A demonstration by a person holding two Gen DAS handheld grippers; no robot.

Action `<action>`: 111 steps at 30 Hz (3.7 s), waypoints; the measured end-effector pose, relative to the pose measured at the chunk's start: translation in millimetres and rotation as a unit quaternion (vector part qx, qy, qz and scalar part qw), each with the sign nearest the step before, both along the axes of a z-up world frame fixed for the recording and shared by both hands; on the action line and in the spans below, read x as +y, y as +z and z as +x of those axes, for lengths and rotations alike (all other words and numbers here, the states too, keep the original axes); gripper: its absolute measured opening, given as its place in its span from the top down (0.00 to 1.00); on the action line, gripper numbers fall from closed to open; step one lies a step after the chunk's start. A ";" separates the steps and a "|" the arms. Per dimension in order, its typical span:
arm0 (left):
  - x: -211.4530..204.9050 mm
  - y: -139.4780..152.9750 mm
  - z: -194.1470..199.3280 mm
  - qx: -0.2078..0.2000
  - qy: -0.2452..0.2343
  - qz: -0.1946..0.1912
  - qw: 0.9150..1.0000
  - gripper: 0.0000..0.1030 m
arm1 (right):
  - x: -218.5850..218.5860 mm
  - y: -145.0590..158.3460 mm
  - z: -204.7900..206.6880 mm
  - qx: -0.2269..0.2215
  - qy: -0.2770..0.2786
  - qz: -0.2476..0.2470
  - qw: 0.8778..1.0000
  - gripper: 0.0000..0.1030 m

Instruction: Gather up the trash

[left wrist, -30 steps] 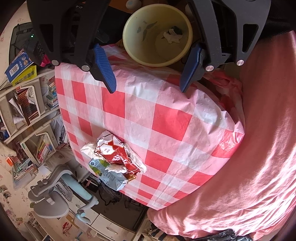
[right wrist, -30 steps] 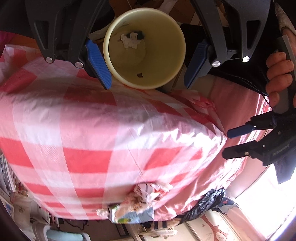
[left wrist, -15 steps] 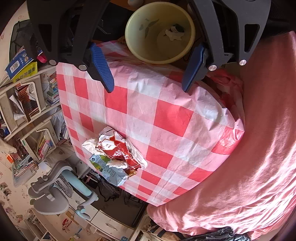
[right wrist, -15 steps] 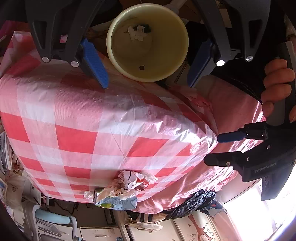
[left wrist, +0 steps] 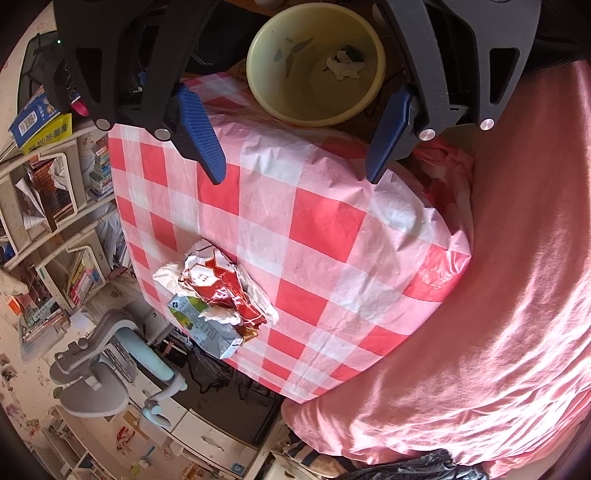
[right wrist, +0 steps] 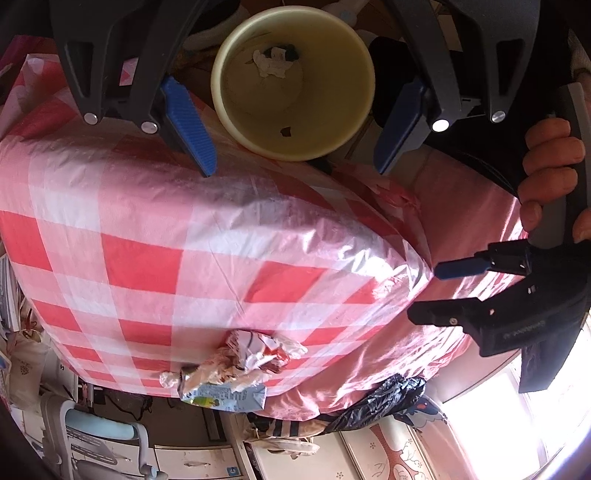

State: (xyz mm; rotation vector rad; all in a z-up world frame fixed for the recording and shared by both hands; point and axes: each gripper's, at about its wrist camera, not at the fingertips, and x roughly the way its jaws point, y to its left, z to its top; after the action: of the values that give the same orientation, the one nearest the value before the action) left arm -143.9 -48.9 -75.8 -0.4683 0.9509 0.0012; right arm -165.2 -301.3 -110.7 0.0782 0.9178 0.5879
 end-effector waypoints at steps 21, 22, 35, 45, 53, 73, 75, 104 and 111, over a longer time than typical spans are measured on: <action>-2.6 13.4 -3.7 -0.031 0.011 0.050 0.998 0.17 | 21.5 9.5 -10.9 -0.054 0.039 -0.035 0.997 0.12; -2.6 14.2 -3.8 -0.033 0.011 0.052 0.998 0.17 | 21.6 10.0 -11.0 -0.056 0.040 -0.035 0.997 0.11; -4.6 19.9 -5.7 -0.049 0.017 0.067 0.996 0.12 | 19.1 10.1 -10.7 -0.060 0.034 -0.036 0.997 0.08; -4.3 21.2 -5.1 -0.051 0.017 0.069 0.996 0.11 | 16.5 12.0 -11.0 -0.065 0.028 -0.034 0.997 0.08; -5.0 21.0 -5.4 -0.051 0.016 0.069 0.996 0.10 | 16.2 11.6 -11.0 -0.065 0.028 -0.034 0.997 0.08; -6.0 21.8 -2.2 -0.055 0.004 0.075 0.996 0.09 | 17.2 12.3 -10.9 -0.068 0.028 -0.035 0.997 0.08; -7.5 22.1 -3.1 -0.056 0.003 0.074 0.996 0.09 | 18.0 14.3 -9.9 -0.070 0.030 -0.035 0.996 0.08; 10.4 51.0 102.8 -0.060 -0.017 0.091 0.994 0.09 | 32.1 87.9 140.0 -0.158 0.079 -0.080 0.981 0.09; 38.1 42.5 107.9 -0.041 0.024 0.038 0.998 0.09 | 81.7 54.1 206.1 -0.111 0.111 -0.141 0.977 0.27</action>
State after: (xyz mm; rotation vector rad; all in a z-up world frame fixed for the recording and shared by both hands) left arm -36.0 -10.8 -33.3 -0.4177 0.8552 0.0615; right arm 40.9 -219.5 -56.6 -0.3439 0.7873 0.6527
